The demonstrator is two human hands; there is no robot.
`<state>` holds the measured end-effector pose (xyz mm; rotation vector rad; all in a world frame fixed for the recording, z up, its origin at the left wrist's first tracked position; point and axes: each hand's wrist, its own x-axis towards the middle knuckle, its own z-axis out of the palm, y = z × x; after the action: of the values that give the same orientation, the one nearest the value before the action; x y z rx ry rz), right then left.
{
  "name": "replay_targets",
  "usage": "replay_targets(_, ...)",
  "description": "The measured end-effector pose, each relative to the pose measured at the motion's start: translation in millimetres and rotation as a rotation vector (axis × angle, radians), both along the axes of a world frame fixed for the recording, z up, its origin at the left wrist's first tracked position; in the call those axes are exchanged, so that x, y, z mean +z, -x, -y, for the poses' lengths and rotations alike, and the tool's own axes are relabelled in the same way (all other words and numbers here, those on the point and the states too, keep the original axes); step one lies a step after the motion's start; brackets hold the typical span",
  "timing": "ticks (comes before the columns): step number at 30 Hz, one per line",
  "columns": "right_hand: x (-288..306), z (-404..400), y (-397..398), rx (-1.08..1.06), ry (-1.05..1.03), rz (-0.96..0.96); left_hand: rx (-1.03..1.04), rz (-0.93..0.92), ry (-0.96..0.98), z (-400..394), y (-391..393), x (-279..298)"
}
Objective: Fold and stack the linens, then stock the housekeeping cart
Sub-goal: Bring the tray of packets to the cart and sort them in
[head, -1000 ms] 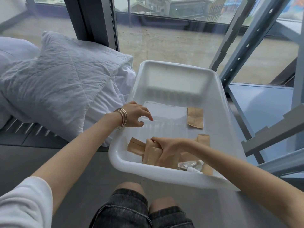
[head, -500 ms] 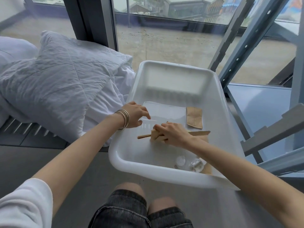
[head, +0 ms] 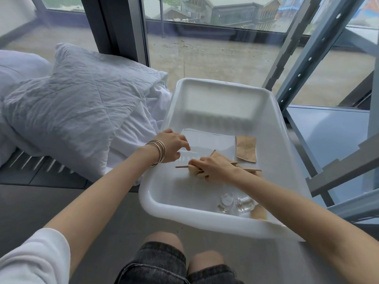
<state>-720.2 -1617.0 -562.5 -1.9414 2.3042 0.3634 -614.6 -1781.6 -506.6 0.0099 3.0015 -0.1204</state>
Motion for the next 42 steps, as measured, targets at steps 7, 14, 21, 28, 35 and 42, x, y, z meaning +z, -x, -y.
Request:
replay_targets(7,7.3,-30.3,11.2,0.229,0.311,-0.075,0.078,-0.03,-0.055,-1.2,4.5,-2.8)
replay_targets(14,58.8,-67.7,27.2,0.22,0.596,0.084,0.069,0.076,-0.128,-25.7,47.4,-12.2)
replay_targets(21,54.5,-74.8,37.0,0.044,0.67,0.483,0.14,0.183,-0.042,-42.1,63.9,-28.0)
replay_targets(28,5.9,-69.1,51.9,-0.201,-0.056,0.251,0.222,0.213,-0.047,-21.9,42.7,-34.4)
replay_targets(35,22.2,-73.3,52.6,0.198,0.33,-0.095,0.195,0.203,-0.04,-22.3,41.8,-43.1)
replay_targets(42,68.9,-98.9,68.9,0.246,0.488,-0.144,0.024,0.131,-0.154,-70.6,87.2,-42.8)
